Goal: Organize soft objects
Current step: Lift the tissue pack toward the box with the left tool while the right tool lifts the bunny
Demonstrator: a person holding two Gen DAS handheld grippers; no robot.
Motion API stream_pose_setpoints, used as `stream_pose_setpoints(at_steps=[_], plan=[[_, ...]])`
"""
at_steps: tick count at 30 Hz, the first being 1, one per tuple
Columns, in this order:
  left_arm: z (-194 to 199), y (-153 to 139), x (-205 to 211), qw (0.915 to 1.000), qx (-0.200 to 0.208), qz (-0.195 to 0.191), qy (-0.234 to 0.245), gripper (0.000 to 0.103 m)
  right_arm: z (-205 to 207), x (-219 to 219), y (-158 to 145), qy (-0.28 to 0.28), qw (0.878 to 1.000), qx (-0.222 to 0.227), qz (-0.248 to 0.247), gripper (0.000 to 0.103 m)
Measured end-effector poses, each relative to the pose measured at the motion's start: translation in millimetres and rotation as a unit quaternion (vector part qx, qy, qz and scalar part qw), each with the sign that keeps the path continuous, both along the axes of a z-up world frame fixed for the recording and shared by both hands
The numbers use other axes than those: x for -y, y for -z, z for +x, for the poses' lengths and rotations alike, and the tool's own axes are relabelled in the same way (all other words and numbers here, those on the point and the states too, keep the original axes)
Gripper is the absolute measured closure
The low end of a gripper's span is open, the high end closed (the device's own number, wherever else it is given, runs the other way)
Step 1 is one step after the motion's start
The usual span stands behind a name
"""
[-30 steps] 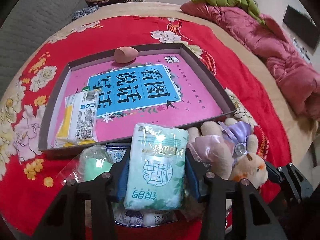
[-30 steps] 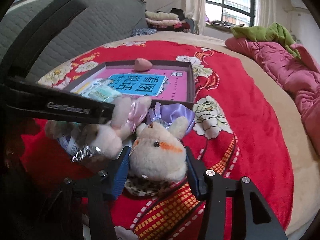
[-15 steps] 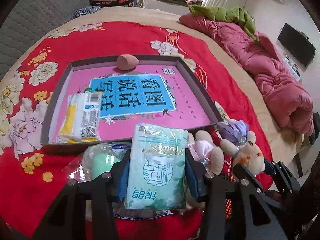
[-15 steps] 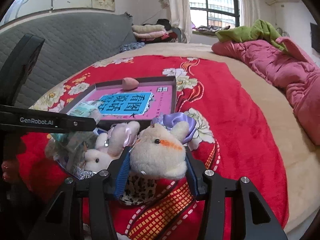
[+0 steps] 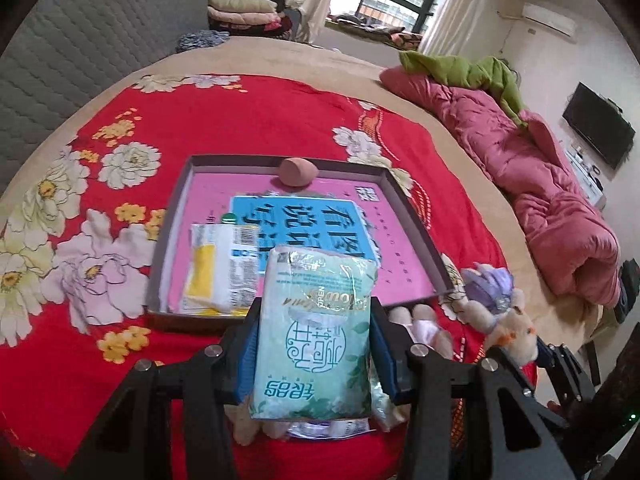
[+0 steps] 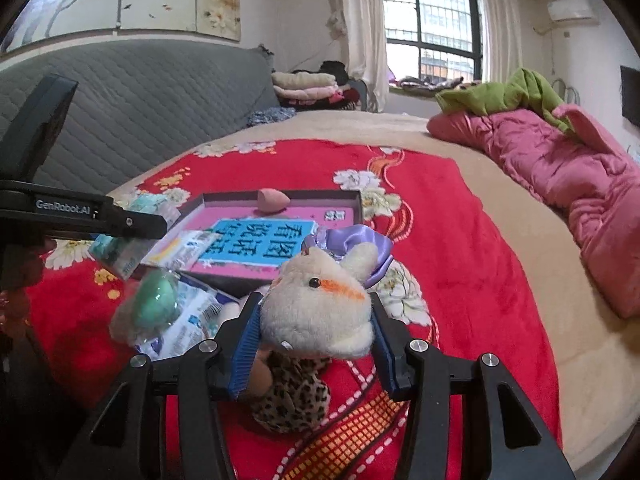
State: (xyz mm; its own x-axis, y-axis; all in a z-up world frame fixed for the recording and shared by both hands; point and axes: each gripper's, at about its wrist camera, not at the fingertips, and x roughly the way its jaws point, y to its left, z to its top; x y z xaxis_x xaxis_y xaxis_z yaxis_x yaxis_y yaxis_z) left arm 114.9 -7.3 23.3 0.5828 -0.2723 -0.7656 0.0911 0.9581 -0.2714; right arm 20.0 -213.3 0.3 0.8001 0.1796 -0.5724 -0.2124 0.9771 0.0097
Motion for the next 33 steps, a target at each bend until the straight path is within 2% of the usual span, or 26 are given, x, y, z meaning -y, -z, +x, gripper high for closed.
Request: stream_pose_setpoints(at_steps=[6, 16, 33], plan=[[5.3, -2.2, -21.3, 0.9997, 0.007, -0.002, -0.023, 0.055, 2.6, -2.4, -11.0, 0.000, 1.000, 0.008, 0.006, 0.052], [16.7, -6.5, -39.0, 0.9992, 0.021, 0.003, -0.035, 0.055, 6.7, -17.2, -26.3, -0.006, 1.000, 0.018, -0.019, 0.052], [47.6, -10.2, -35.7, 0.9992, 0.034, -0.015, -0.013, 0.055, 38.9, -34.2, -47.6, 0.005, 0.999, 0.028, -0.023, 0.052]])
